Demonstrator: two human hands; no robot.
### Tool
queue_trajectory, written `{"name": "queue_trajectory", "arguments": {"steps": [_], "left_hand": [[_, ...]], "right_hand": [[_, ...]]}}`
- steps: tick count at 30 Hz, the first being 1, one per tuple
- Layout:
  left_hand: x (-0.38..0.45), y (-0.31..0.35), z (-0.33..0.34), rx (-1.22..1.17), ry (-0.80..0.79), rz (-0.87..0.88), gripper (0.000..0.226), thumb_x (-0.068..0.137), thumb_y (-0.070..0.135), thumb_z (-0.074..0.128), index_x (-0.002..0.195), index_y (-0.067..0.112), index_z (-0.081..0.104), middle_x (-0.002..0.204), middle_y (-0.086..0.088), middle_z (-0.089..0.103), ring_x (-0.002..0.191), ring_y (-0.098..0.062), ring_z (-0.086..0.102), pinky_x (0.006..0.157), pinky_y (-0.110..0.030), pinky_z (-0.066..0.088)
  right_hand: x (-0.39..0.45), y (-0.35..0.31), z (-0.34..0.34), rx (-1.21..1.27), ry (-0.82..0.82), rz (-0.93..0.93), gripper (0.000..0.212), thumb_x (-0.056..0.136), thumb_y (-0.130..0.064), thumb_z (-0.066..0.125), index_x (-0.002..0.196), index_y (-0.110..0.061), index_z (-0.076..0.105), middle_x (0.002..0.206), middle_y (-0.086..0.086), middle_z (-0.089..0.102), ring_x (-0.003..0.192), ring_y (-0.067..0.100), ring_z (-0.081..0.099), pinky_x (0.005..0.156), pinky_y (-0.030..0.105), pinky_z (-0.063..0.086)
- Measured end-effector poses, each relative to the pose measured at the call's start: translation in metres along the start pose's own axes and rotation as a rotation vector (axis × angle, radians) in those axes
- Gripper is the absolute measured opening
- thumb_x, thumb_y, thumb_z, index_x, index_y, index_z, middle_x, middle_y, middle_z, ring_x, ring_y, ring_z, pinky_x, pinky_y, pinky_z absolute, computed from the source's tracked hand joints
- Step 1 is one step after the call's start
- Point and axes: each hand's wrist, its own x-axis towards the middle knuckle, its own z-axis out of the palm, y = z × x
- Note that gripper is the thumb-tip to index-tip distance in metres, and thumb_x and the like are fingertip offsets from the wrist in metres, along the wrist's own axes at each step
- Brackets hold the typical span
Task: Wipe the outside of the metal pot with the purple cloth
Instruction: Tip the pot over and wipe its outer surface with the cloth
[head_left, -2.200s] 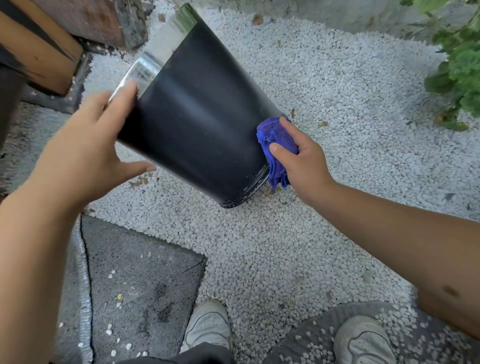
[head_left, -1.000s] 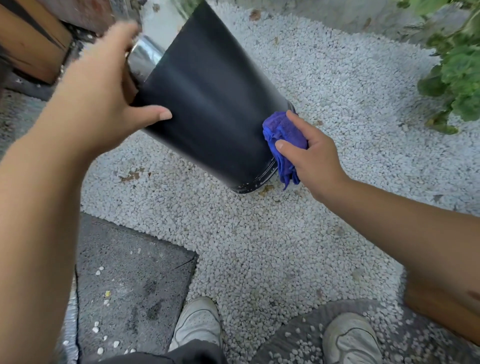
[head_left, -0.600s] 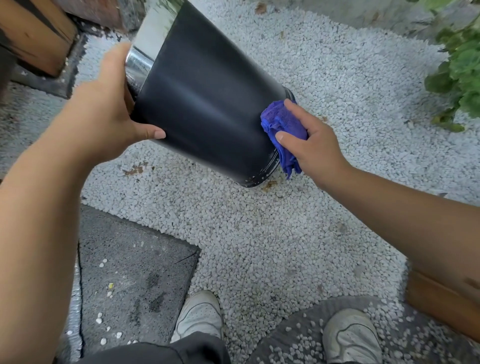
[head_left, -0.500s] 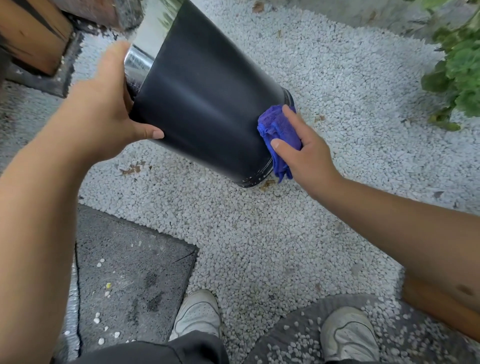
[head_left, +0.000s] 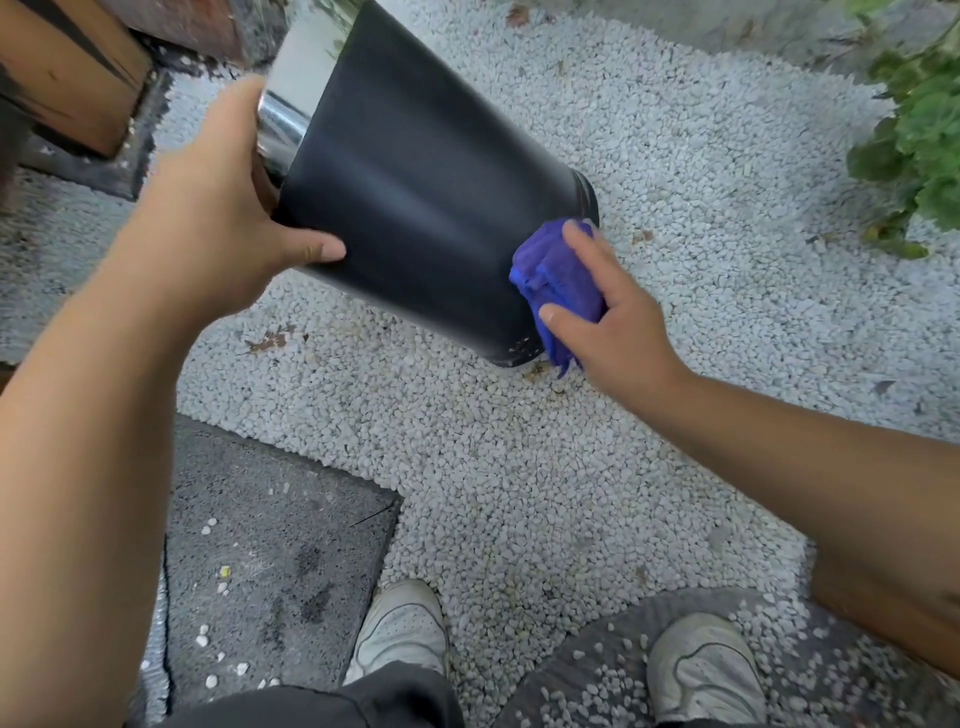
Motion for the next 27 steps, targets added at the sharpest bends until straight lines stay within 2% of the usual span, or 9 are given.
{"name": "queue_trajectory", "arguments": {"steps": [2, 4, 7, 9, 11, 13, 15, 19, 27], "left_hand": [[0.01, 0.009, -0.004, -0.02, 0.061, 0.085, 0.071, 0.069, 0.04, 0.084, 0.13, 0.034, 0.046, 0.099, 0.001, 0.067, 0.085, -0.027, 0.061, 0.07, -0.041, 0.051], [0.028, 0.01, -0.012, -0.05, 0.1, 0.156, 0.061, 0.073, 0.053, 0.075, 0.128, 0.036, 0.053, 0.109, 0.001, 0.07, 0.096, -0.034, 0.065, 0.082, -0.05, 0.055], [0.041, 0.014, -0.022, -0.161, 0.064, 0.26, 0.035, 0.083, 0.057, 0.068, 0.116, 0.046, 0.063, 0.113, 0.015, 0.07, 0.107, -0.012, 0.067, 0.093, -0.044, 0.054], [0.039, 0.017, -0.019, -0.05, 0.098, 0.339, 0.047, 0.083, 0.058, 0.068, 0.128, 0.048, 0.056, 0.129, 0.013, 0.063, 0.12, -0.011, 0.06, 0.104, -0.04, 0.047], [0.033, 0.018, -0.01, 0.134, 0.073, 0.407, 0.076, 0.075, 0.061, 0.07, 0.142, 0.034, 0.046, 0.144, -0.006, 0.05, 0.128, -0.026, 0.049, 0.109, -0.041, 0.041], [0.025, 0.019, -0.005, 0.27, 0.034, 0.409, 0.099, 0.064, 0.06, 0.079, 0.149, 0.026, 0.04, 0.156, -0.017, 0.03, 0.132, -0.039, 0.04, 0.11, -0.051, 0.038], [0.02, 0.018, -0.004, 0.319, 0.04, 0.365, 0.112, 0.057, 0.052, 0.087, 0.152, 0.023, 0.035, 0.16, -0.02, 0.02, 0.131, -0.048, 0.038, 0.108, -0.059, 0.037], [0.02, 0.015, -0.009, 0.299, 0.051, 0.333, 0.112, 0.057, 0.043, 0.092, 0.152, 0.023, 0.037, 0.162, -0.018, 0.015, 0.137, -0.046, 0.033, 0.113, -0.057, 0.033], [0.026, 0.018, -0.004, 0.29, 0.078, 0.302, 0.111, 0.056, 0.049, 0.089, 0.151, 0.029, 0.037, 0.16, -0.018, 0.02, 0.134, -0.048, 0.036, 0.107, -0.061, 0.038]], "right_hand": [[0.015, -0.01, -0.016, 0.031, 0.002, -0.004, 0.07, 0.082, -0.016, 0.071, 0.143, -0.038, 0.044, 0.149, -0.011, 0.042, 0.13, -0.008, 0.041, 0.109, 0.02, 0.036], [0.032, -0.017, -0.032, 0.137, -0.024, 0.029, 0.066, 0.077, -0.017, 0.07, 0.136, -0.04, 0.05, 0.131, -0.014, 0.058, 0.116, -0.004, 0.057, 0.096, 0.02, 0.048], [0.054, -0.014, -0.049, 0.315, -0.062, 0.12, 0.059, 0.075, -0.009, 0.069, 0.126, -0.036, 0.058, 0.121, -0.008, 0.065, 0.107, 0.008, 0.066, 0.088, 0.024, 0.052], [0.061, -0.009, -0.052, 0.377, -0.059, 0.156, 0.057, 0.079, -0.003, 0.067, 0.129, -0.03, 0.057, 0.12, -0.003, 0.067, 0.107, 0.014, 0.067, 0.089, 0.028, 0.052], [0.065, -0.007, -0.053, 0.394, -0.059, 0.168, 0.056, 0.082, -0.002, 0.065, 0.132, -0.026, 0.056, 0.122, -0.003, 0.066, 0.108, 0.014, 0.067, 0.089, 0.027, 0.053], [0.069, -0.011, -0.051, 0.387, -0.101, 0.168, 0.054, 0.081, -0.006, 0.066, 0.129, -0.029, 0.057, 0.123, -0.003, 0.066, 0.109, 0.014, 0.066, 0.088, 0.026, 0.053], [0.071, -0.016, -0.05, 0.377, -0.145, 0.167, 0.052, 0.08, -0.009, 0.066, 0.126, -0.032, 0.058, 0.124, -0.003, 0.066, 0.11, 0.015, 0.066, 0.089, 0.027, 0.053], [0.07, -0.025, -0.047, 0.342, -0.171, 0.143, 0.052, 0.08, -0.011, 0.065, 0.126, -0.034, 0.058, 0.125, -0.005, 0.066, 0.11, 0.013, 0.065, 0.089, 0.026, 0.051], [0.051, -0.022, -0.048, 0.284, -0.193, 0.054, 0.055, 0.085, -0.009, 0.061, 0.133, -0.034, 0.051, 0.13, -0.01, 0.061, 0.118, 0.009, 0.06, 0.102, 0.029, 0.047]]}}
